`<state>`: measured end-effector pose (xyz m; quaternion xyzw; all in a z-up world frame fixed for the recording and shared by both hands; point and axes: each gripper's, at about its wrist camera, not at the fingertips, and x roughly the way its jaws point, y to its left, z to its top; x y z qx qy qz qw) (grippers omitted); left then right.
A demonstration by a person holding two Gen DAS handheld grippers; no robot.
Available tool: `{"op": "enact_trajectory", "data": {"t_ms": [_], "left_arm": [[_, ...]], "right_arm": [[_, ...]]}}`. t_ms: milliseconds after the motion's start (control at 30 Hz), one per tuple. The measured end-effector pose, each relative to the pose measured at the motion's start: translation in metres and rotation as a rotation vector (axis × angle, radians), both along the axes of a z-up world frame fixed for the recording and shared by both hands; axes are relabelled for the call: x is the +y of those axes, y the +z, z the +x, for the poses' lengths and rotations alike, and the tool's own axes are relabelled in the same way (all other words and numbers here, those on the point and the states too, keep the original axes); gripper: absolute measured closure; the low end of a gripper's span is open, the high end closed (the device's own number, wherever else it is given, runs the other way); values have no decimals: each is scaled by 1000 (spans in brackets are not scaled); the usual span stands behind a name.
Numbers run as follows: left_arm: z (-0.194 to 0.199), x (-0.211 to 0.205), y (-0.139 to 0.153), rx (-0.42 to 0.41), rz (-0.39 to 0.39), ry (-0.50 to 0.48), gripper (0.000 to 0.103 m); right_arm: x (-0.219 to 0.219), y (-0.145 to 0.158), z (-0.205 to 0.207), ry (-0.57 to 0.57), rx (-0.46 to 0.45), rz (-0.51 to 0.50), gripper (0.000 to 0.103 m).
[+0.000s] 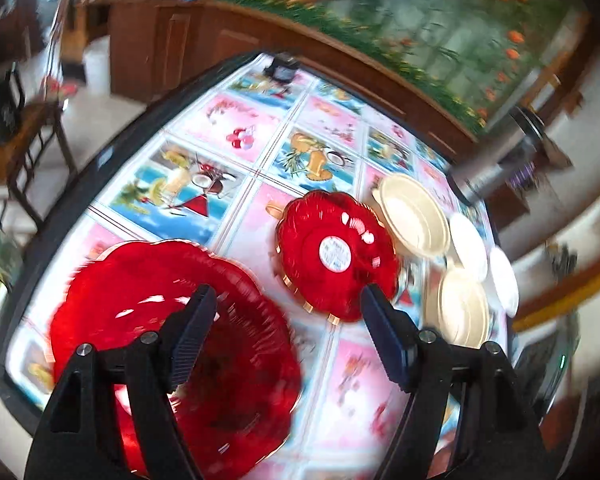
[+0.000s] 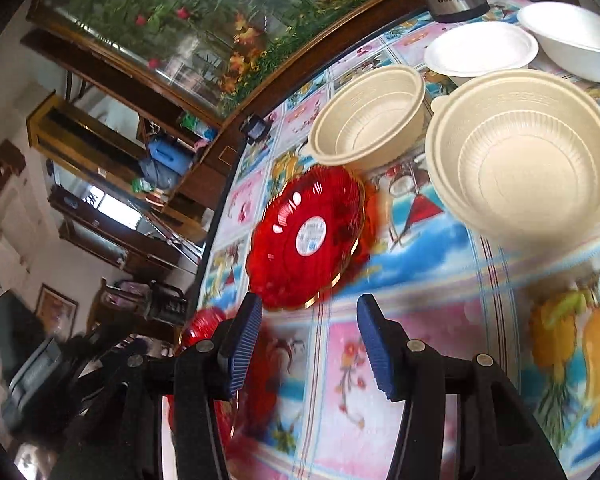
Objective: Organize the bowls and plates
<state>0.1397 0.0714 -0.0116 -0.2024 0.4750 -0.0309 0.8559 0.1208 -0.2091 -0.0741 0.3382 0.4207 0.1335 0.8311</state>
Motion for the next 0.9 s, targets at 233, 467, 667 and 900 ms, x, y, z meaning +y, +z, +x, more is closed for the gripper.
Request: {"op": "enact_trajectory", "data": {"t_ms": [233,467,667,900], "left_arm": [[55,-12,-38,128,65,57,29],[82,-23,-65,195,65,72,29],[89,-37,-78,217,112,44,29],[90,-52,-84,208,134,-20,48]], "right_arm": [[-13,-15,38,-31,37,44,51],[-22,-34,63,-34,78,69,51],[-14,-40,76,-8,97,52,51],[-12,-55,85,-13,137,67,51]]}}
